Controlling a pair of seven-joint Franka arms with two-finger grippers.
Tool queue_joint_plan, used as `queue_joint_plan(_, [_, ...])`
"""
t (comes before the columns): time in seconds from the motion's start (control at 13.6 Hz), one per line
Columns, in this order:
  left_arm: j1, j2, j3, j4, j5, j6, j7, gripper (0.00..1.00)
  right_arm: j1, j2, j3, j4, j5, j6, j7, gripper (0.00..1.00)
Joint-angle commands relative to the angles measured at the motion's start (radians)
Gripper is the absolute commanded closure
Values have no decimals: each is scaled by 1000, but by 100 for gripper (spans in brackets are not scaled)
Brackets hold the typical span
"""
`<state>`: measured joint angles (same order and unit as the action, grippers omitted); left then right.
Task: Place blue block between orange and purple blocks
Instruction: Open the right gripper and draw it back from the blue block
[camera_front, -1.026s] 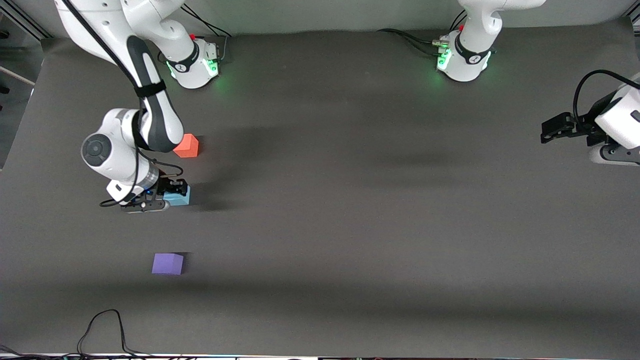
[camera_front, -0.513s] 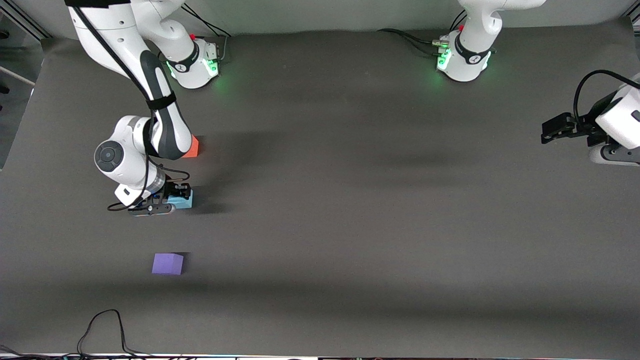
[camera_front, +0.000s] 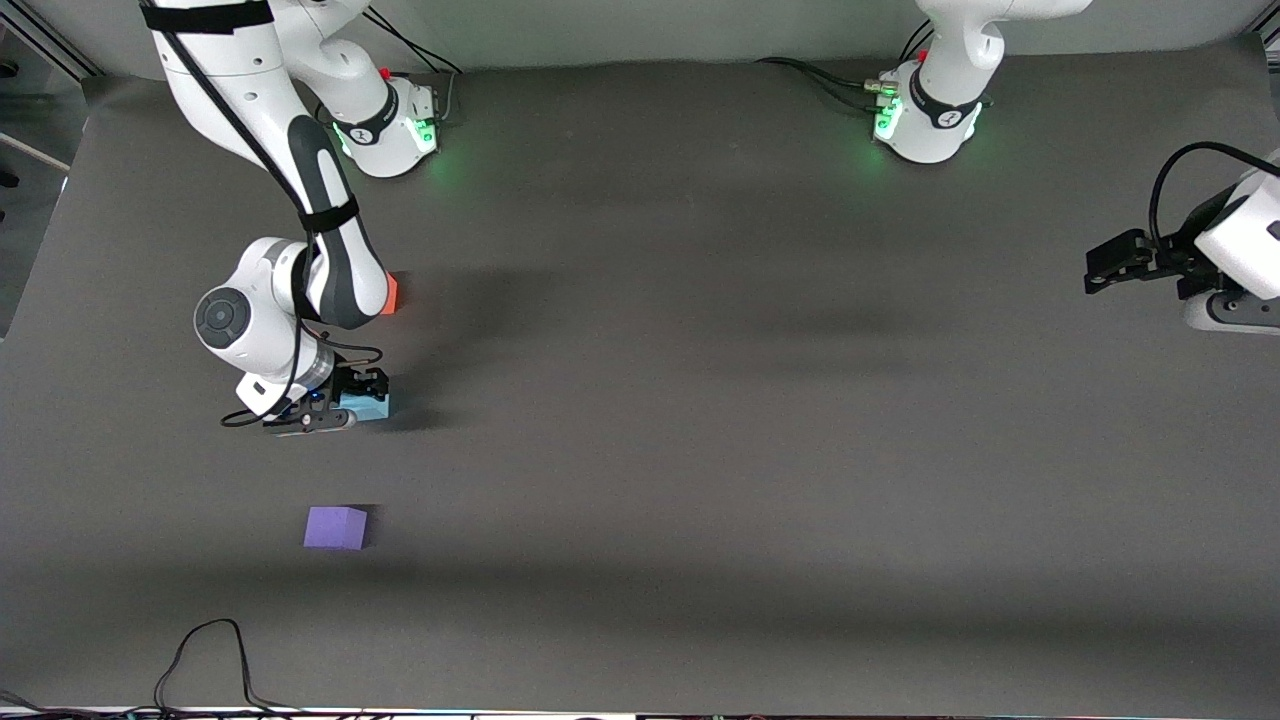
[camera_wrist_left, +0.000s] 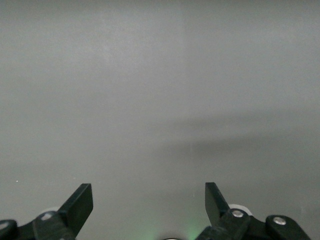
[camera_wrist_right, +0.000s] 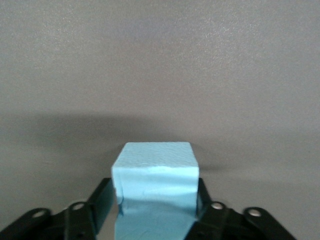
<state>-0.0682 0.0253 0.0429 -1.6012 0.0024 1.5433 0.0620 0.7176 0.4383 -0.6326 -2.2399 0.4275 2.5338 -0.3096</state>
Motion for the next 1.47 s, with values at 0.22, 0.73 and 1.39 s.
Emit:
queue_joint_plan(0.22, [-16, -4, 14, -6, 10, 11, 13, 0, 9, -47, -13, 25, 34, -52, -22, 0])
queue_joint_plan(0.73, [-21, -7, 14, -22, 10, 12, 13, 0, 17, -148, -134, 306, -18, -487, -7, 0])
queue_joint_plan(1.39, [-16, -8, 14, -17, 10, 14, 13, 0, -429, -398, 302, 589, -311, -854, 150, 0])
